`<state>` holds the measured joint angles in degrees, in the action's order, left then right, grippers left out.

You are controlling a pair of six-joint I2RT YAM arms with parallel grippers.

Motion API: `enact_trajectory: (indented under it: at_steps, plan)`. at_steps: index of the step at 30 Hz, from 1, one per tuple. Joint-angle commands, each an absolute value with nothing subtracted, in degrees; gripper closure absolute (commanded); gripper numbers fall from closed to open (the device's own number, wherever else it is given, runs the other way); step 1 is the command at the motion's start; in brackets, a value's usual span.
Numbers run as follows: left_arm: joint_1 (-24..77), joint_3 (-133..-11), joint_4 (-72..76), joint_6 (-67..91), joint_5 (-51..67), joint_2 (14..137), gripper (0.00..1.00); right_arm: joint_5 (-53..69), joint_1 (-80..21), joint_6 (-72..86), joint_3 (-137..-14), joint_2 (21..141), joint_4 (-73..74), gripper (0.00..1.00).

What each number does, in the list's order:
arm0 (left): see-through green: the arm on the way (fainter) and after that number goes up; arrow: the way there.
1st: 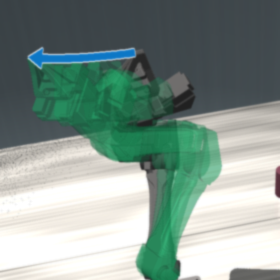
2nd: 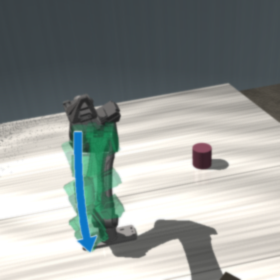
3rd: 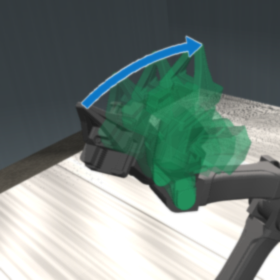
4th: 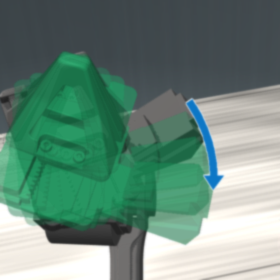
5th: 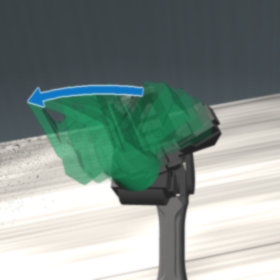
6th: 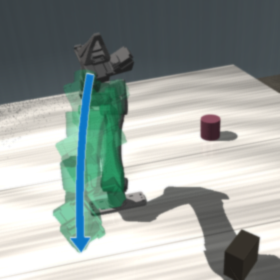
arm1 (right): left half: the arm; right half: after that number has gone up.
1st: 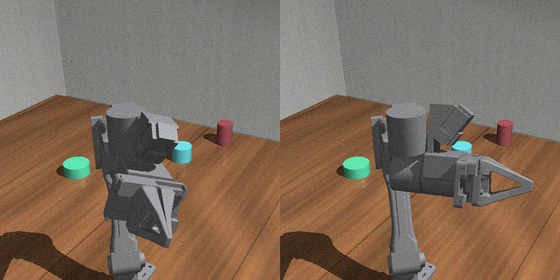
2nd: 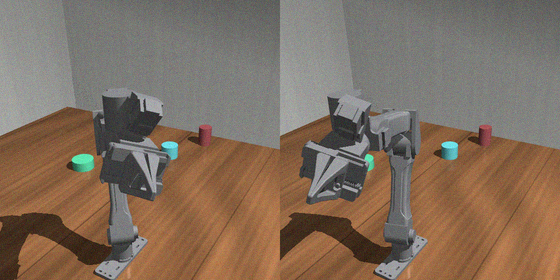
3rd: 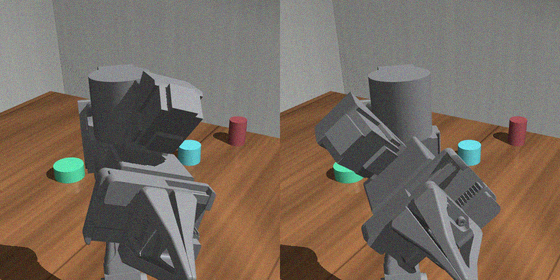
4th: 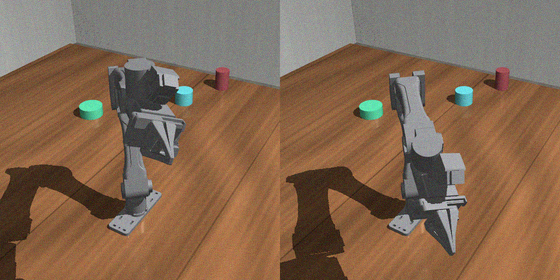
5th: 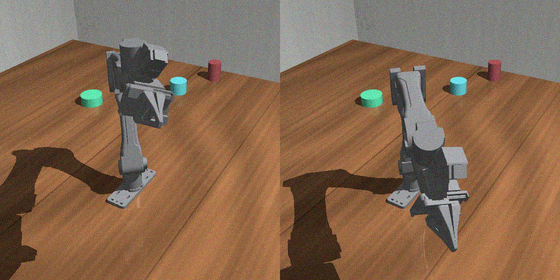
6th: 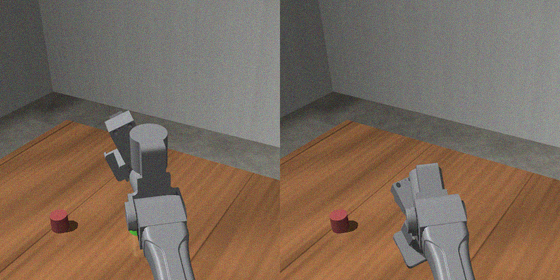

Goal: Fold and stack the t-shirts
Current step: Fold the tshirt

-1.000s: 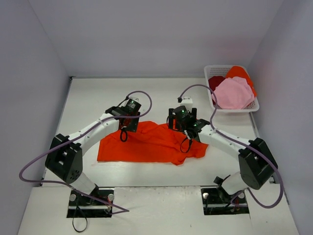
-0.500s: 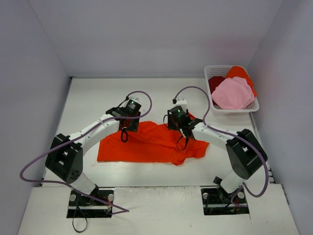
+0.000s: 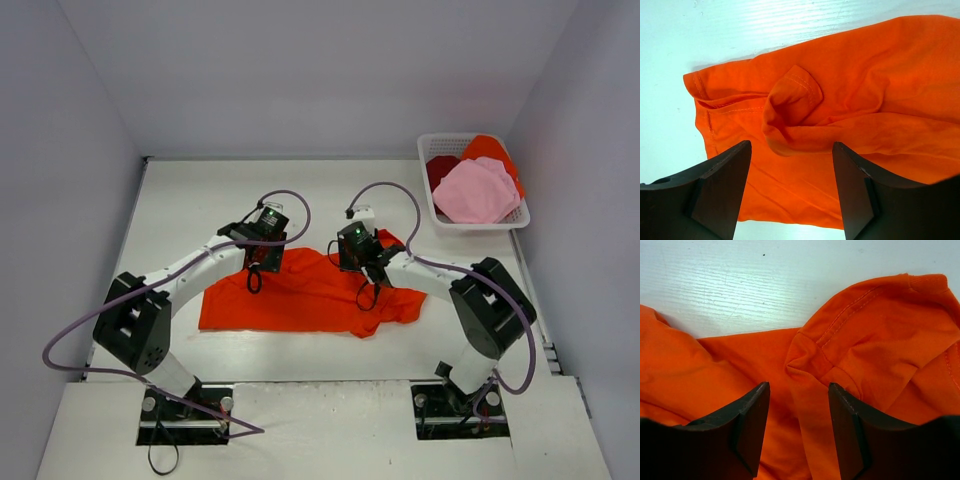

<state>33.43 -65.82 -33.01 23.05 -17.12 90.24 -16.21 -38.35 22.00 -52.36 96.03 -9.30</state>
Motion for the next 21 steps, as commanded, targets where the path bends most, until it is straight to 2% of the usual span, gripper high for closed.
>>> enact_trajectory:
  at_steps: [1,6,13,16,19,21]
  plan:
    - [33.66,-66.27,-31.03,23.64,-18.98,89.73,0.39,-18.28,-38.67,21.80,-53.17,95.71,-11.69,0.53]
    - [33.58,-66.09,-30.76,23.73,-18.81,89.82,0.39,-18.63,-38.67,21.53,-53.88,97.03,-11.87,0.61]
    - [33.57,-65.83,-30.76,23.64,-19.16,89.74,0.39,-19.33,-38.67,21.62,-53.44,97.47,-11.86,0.87]
    - [33.57,-65.74,-30.59,23.64,-19.07,89.74,0.39,-19.60,-38.50,21.80,-52.91,96.68,-11.69,0.95]
    - [33.57,-65.83,-30.76,23.55,-18.98,89.74,0.39,-20.21,-38.15,21.88,-52.91,95.54,-11.08,1.00]
    - [33.57,-65.74,-30.85,23.47,-18.90,89.65,0.39,-21.79,-37.53,21.80,-53.17,94.66,-9.50,1.00]
